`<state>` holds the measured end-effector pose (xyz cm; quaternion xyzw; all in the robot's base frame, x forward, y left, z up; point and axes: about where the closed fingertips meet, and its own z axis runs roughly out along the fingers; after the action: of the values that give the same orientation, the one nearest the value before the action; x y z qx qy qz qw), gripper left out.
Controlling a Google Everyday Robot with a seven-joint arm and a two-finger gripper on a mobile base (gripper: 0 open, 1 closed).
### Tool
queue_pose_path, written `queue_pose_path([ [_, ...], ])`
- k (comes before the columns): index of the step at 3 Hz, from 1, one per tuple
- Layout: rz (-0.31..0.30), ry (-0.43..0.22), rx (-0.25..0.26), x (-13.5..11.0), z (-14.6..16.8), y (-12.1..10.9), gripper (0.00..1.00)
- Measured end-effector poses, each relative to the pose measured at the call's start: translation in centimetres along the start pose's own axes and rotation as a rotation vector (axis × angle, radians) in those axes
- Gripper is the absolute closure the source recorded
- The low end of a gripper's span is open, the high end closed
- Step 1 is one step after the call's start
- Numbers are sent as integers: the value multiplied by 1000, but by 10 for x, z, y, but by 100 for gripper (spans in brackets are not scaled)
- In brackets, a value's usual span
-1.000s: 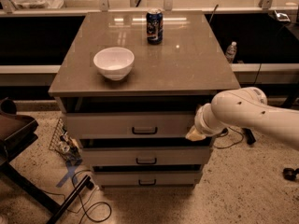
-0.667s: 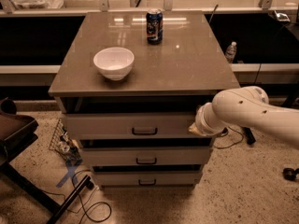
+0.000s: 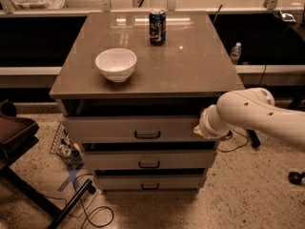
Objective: Open top drawer
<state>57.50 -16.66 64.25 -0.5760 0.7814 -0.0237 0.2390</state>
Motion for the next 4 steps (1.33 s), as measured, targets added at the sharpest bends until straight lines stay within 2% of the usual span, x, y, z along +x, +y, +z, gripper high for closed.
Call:
queue_pose_path([
  [4,0,0,0,0,-1,0,100],
])
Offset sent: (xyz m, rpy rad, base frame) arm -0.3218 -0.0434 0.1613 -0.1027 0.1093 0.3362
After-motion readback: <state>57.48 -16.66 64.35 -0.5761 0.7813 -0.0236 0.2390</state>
